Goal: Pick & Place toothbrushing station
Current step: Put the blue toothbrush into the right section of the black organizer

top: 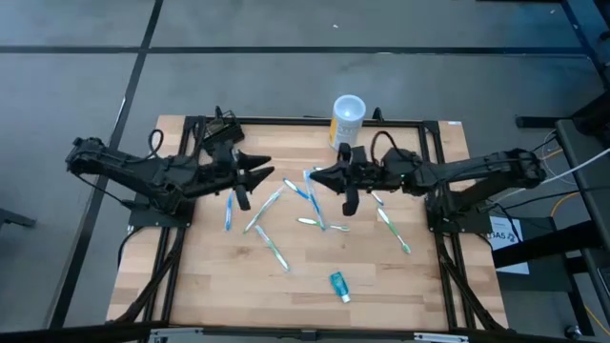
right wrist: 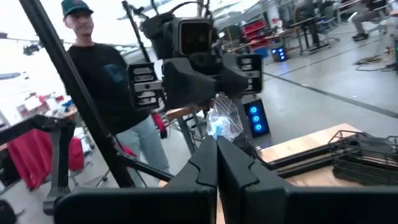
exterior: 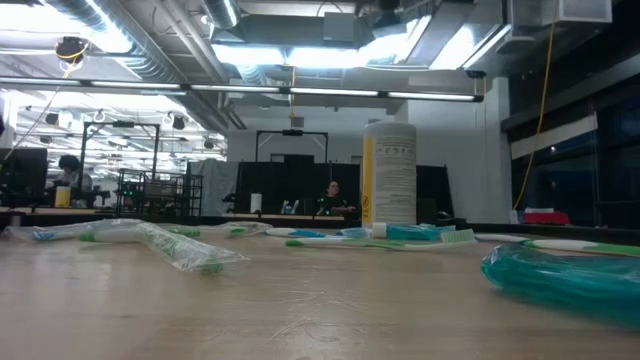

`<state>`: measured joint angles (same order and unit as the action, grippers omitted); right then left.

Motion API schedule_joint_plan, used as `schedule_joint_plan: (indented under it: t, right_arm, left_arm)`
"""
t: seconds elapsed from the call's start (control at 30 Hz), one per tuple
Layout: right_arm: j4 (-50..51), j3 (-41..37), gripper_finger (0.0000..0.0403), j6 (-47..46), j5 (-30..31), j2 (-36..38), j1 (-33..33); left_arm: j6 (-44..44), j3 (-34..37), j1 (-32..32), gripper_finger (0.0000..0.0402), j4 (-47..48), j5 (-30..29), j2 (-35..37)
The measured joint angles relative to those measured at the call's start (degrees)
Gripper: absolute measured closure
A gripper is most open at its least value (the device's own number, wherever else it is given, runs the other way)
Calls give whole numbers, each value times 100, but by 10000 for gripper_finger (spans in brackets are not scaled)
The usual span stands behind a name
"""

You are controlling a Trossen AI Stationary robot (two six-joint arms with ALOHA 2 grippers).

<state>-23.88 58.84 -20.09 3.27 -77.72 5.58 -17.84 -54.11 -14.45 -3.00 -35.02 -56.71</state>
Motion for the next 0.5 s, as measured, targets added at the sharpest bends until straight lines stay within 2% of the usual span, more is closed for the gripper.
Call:
schedule_joint_plan:
  t: [0.13,0.27,0.37,0.5]
  right_arm:
    - [141,341,403,104,-234,-164,-61]
    - [352,597,403,217,-265,-252,-67]
    - [614,676,403,259,-241,-250,-70]
    - [652,676,403,259,-224,-251,-74]
  left_arm:
    - [-220,11,394,223,-82,795,-302]
    - [-255,4,571,196,-719,1472,-518]
    - [-250,7,614,187,-1022,1742,-586]
    - [-256,-2,612,187,-1102,1778,-566]
